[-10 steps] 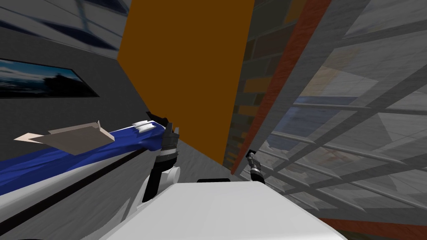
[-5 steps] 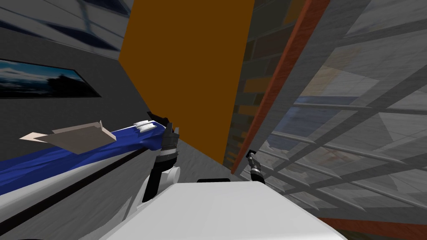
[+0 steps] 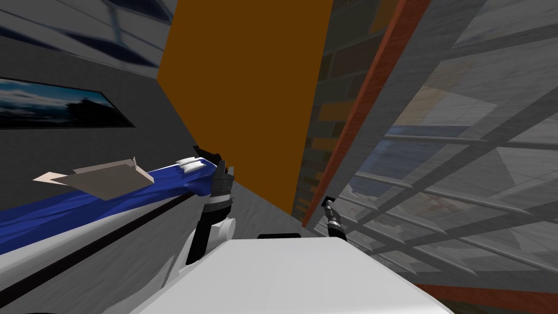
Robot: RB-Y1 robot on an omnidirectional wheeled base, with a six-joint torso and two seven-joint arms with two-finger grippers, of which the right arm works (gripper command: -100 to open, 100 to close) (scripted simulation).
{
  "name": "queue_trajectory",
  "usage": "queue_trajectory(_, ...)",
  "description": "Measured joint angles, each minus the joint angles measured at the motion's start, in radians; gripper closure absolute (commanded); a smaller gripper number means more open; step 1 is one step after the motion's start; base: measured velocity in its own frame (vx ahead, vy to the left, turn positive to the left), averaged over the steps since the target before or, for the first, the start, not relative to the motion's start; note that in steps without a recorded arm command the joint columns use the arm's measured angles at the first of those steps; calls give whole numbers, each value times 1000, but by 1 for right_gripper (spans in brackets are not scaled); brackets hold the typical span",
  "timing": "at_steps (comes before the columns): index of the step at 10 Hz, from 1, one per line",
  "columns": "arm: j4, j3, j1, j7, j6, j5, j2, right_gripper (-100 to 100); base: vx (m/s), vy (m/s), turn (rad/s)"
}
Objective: Pull the door open
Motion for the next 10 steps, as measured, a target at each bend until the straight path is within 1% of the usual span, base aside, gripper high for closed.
queue_trajectory(2, 1, 1, 0, -42, -1, 0, -1, 100, -17, 5, 17)
queue_trajectory(3, -7, 2, 7, -69, 0, 0, 1, 100, -19, 3, 7)
queue_trajectory(5, 0, 5, 6, -120, -5, 0, 0, 100, -17, 4, 11)
queue_trajectory(10, -22, 11, 23, -243, 1, 0, 4, 100, -18, 4, 14)
